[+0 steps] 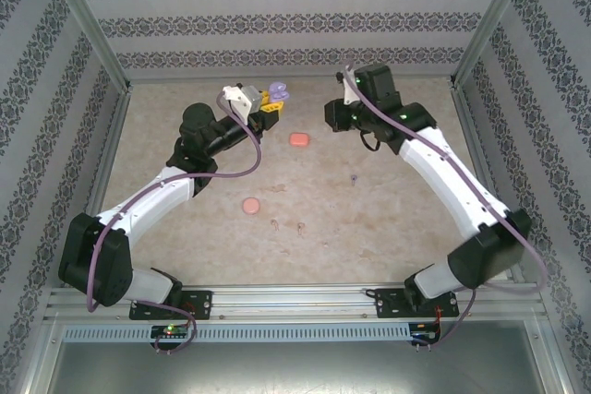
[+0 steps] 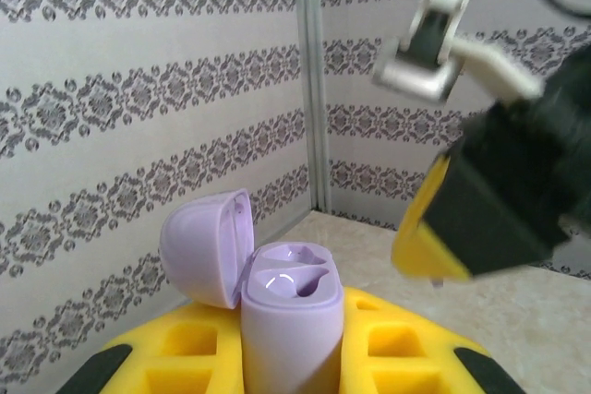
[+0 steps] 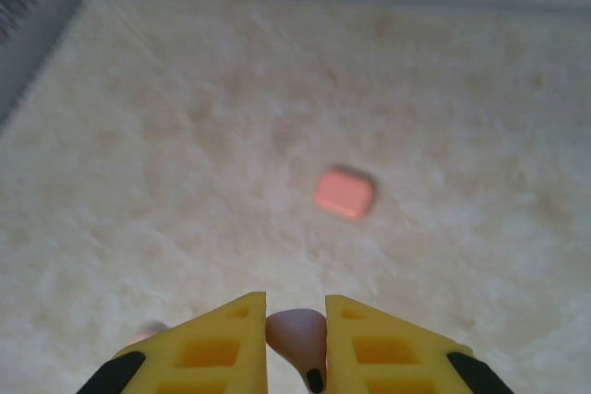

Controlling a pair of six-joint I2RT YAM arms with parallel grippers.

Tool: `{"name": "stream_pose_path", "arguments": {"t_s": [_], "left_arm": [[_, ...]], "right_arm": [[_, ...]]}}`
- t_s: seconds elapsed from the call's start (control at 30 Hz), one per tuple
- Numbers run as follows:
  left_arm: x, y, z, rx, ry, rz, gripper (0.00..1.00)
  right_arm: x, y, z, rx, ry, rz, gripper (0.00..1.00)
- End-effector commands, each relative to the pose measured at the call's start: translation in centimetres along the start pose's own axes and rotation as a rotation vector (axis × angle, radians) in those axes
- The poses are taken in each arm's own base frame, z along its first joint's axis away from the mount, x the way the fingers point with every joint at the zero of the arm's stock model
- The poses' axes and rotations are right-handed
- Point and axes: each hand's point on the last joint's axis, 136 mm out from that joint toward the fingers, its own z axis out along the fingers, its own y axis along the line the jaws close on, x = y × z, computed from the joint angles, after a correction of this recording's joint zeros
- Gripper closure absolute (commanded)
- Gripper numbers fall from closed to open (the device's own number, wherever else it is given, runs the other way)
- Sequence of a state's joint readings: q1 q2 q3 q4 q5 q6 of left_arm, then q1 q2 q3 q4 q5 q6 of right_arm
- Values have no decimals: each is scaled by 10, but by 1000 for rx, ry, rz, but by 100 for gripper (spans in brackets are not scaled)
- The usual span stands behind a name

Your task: Insert the wireless bluetooth earbuds into the charging case

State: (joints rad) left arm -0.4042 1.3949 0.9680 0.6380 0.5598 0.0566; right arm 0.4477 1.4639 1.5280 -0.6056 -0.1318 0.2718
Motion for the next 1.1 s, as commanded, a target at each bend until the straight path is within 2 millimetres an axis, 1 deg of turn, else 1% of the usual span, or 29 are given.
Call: {"name": "stream_pose_path", "arguments": {"t_s": [0.0,0.03,0.1,0.2,0.3,0.4,0.57,0.73,1.07], "left_arm": [[-30,-22,-2,79,-113,88,100],[-31,-24,-1,84,-115,96,100],[-30,-29,0,95,-113,114,100],[-30,-36,5,113,-104,139,100],[-30,-42,11,123,-105,153,100],[-34,-48,16,125,-118,156,100],[-41,-55,22,131,-145,138,100],[-49,-55,23,126,-179,109,100],[-52,-62,25,152,-184,109,100]], "right_arm": [[-45,28,-44,-88,-195,-7,80],[-51,34,-56,-103,-241,-16,80],[-61,44,-73,-135,-307,-33,79],[-69,59,-92,-190,-386,-64,79],[-72,75,-106,-247,-447,-90,78],[-72,88,-113,-304,-481,-97,78],[-69,102,-115,-369,-513,-100,78],[-64,109,-108,-422,-521,-86,78],[-57,117,-98,-483,-501,-62,78]]}}
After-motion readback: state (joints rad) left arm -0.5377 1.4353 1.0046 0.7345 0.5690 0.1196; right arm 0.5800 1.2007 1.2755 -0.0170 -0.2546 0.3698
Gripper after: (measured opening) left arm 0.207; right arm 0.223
